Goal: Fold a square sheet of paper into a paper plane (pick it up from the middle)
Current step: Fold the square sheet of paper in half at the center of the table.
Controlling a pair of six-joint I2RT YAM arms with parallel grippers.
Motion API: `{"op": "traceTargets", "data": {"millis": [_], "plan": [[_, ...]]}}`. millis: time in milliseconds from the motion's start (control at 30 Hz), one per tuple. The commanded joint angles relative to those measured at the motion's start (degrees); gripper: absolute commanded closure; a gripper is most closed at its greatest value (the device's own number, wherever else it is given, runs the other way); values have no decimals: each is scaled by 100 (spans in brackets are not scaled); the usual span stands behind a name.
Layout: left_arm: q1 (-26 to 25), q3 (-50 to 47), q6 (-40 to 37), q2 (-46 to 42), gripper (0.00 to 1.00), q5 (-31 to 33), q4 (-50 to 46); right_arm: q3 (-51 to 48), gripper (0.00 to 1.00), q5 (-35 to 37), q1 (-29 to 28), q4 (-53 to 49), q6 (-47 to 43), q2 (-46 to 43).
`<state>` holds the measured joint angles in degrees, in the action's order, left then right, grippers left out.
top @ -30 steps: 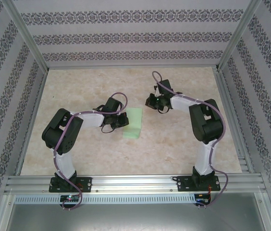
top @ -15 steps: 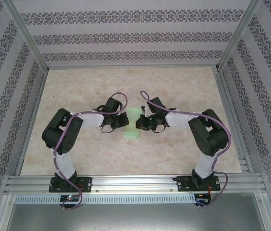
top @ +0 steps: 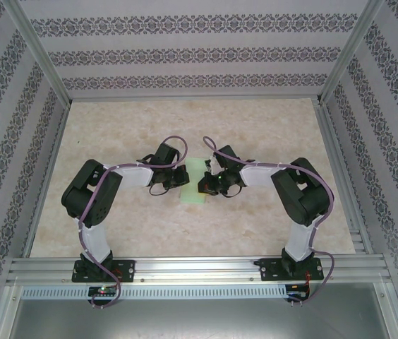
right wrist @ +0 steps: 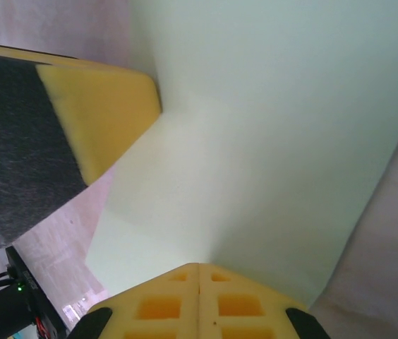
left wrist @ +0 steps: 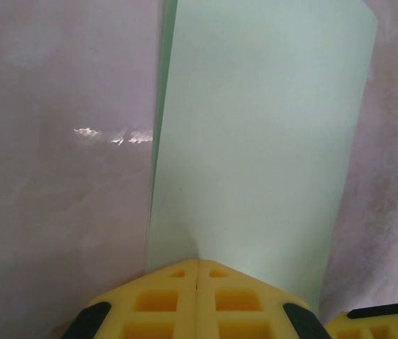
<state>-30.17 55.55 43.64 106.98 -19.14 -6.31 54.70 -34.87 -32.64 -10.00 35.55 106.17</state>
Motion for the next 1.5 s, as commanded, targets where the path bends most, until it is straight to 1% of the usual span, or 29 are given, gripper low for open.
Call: {"op": "traceTargets", "data": {"millis": [0, 267, 567, 800, 1000, 1167, 1367, 1467], "plan": [[-133, -377, 53, 636, 100, 697, -1057, 56, 99, -140, -60, -80, -203, 79], [-141, -371, 74, 640, 100, 720, -1066, -130, 98, -92, -58, -162, -294, 112], [-167, -373, 57, 693, 100, 731, -1050, -447, 98, -2, -38, -363, -666, 40], [-176, -387, 54, 678, 100, 723, -1029, -127, 98, -148, -104, -263, -563, -255], [-193, -390, 75, 667, 100, 724, -1014, 26, 98, -169, -228, -233, -514, 99], [-201, -412, 90, 650, 100, 750, -1013, -288, 98, -102, -245, -322, -569, 51], [-200, -400, 68, 632, 100, 771, -1039, -921, 98, -2, -183, -568, -736, -331], [-201, -381, 49, 634, 100, 761, -1032, -987, 97, -6, -97, -573, -736, -542]]}}
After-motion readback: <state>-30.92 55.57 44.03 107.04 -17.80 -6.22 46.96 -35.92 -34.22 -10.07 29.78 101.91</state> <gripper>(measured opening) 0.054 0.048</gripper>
